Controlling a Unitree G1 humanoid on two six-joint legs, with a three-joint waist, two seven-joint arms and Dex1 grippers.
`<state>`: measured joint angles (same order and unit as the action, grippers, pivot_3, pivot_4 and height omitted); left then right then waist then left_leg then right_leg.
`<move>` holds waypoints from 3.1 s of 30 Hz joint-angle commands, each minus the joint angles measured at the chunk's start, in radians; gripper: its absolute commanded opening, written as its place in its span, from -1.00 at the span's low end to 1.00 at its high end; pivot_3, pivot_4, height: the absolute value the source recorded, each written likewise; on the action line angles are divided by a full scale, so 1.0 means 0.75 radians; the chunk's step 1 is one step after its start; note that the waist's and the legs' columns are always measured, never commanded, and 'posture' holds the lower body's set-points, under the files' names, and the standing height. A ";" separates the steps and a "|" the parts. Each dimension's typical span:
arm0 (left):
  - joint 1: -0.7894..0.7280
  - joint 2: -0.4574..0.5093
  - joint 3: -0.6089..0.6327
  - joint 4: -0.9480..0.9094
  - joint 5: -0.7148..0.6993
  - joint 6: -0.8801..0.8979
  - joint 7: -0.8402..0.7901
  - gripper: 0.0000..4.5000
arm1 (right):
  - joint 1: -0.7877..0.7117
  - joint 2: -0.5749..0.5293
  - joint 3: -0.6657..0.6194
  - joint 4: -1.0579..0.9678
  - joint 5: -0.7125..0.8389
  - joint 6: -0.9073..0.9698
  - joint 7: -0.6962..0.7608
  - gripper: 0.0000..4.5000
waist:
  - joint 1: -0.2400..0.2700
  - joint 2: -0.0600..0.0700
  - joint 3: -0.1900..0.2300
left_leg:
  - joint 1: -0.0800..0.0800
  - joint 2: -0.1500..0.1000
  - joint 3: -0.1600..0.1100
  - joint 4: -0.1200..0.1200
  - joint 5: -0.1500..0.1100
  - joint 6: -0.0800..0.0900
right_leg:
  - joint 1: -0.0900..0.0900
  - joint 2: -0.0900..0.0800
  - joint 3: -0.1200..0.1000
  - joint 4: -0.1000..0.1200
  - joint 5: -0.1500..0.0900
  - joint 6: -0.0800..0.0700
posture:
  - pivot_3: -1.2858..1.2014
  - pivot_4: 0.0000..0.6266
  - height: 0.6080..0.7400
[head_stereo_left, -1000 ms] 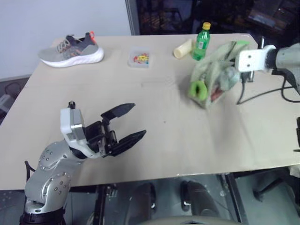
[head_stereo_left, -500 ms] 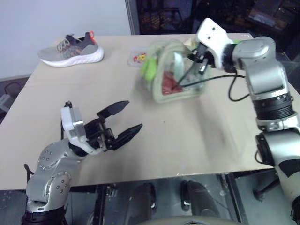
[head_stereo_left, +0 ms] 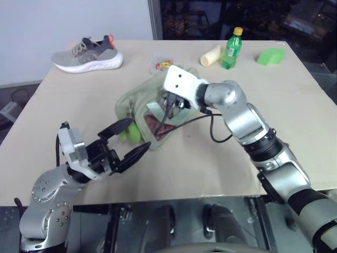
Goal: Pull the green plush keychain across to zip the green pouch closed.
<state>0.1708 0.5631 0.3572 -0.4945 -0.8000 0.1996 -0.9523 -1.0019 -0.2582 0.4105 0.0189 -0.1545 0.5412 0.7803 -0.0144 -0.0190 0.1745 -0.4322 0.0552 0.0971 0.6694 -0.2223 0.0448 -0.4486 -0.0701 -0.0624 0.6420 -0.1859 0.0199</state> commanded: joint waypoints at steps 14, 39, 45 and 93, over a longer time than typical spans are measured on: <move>0.219 0.021 0.151 -0.172 -0.107 -0.015 -0.010 1.00 | -0.129 -0.172 0.042 0.416 -0.059 -1.116 0.190 0.02 | -0.022 0.001 0.001 | 0.001 0.001 0.000 -0.001 0.003 0.005 | -0.002 0.002 0.002 -0.001 -0.001 0.000 | 0.03 -0.52 1.00; 0.163 -0.045 0.254 0.035 0.102 -0.037 0.317 1.00 | -0.148 -0.195 -0.057 0.121 -0.190 -0.128 0.123 -0.97 | -0.024 0.002 0.002 | -0.003 0.001 0.000 -0.005 0.002 0.005 | -0.006 0.000 0.002 -0.002 0.000 -0.001 | 0.03 -0.52 1.00; 0.064 0.003 0.168 0.114 0.208 0.025 0.366 1.00 | -0.066 -0.092 0.043 0.100 -0.249 -0.065 0.061 -0.97 | -0.030 0.001 0.001 | -0.002 0.001 0.001 -0.005 0.002 0.004 | -0.006 0.001 0.002 -0.001 0.000 -0.001 | 0.03 -0.52 1.00; -0.838 0.606 -0.318 0.720 1.409 -0.968 0.642 -0.96 | -0.126 0.076 0.031 0.245 -0.193 -0.108 -0.040 -1.00 | -0.033 -0.001 0.002 | -0.002 0.001 0.005 -0.011 0.000 0.001 | -0.010 -0.001 0.004 -0.002 0.003 -0.004 | 0.03 -0.52 1.00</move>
<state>-0.4053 0.9916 0.1418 0.0367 0.2381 -0.4629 -0.4591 -1.0606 -0.2151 0.4439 0.1979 -0.3100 0.4878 0.7608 -0.0391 -0.0197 0.1763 -0.4341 0.0556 0.1021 0.6613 -0.2219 0.0459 -0.4562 -0.0704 -0.0595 0.6408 -0.1840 0.0166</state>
